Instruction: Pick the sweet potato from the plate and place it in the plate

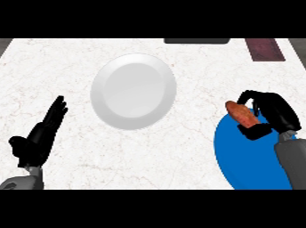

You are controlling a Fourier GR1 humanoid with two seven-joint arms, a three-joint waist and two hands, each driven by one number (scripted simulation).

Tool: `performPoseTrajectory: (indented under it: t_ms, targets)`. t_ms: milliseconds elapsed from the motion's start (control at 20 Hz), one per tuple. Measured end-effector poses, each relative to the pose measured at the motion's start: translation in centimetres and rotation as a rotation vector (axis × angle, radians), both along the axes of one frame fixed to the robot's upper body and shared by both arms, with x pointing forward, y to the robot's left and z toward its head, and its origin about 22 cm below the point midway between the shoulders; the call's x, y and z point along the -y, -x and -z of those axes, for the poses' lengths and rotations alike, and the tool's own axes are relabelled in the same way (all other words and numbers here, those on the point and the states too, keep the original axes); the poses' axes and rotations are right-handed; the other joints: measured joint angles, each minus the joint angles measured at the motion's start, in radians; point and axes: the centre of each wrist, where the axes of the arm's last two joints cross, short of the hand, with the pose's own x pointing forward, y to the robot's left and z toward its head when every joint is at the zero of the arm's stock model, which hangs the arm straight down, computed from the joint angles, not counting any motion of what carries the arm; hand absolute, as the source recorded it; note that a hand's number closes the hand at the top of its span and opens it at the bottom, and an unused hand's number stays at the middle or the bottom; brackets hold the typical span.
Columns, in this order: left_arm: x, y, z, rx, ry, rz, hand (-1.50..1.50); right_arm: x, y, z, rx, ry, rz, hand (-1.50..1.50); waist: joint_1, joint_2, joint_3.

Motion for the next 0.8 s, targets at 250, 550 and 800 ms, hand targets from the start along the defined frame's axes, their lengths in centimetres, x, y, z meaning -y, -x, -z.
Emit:
performPoseTrajectory:
  t_ms: [250,550,800]
  targets:
    - [-0.8,0.2,-0.1,0.002,-0.004,-0.009,0.0,-1.1,0.6,-3.6,0.093,-0.008,-0.024,1.5,-0.007,-0.002,0.001]
    - [-0.9,-0.2,0.1,-0.001,0.002,-0.013,0.0,-3.0,1.7,-8.4,0.263,-0.061,-0.04,1.5,-0.012,-0.002,0.001]
    - [0.0,-0.6,-0.1,0.006,-0.004,-0.01,0.0,-5.0,1.4,-12.0,0.366,-0.101,-0.055,1.5,-0.007,-0.001,0.001]
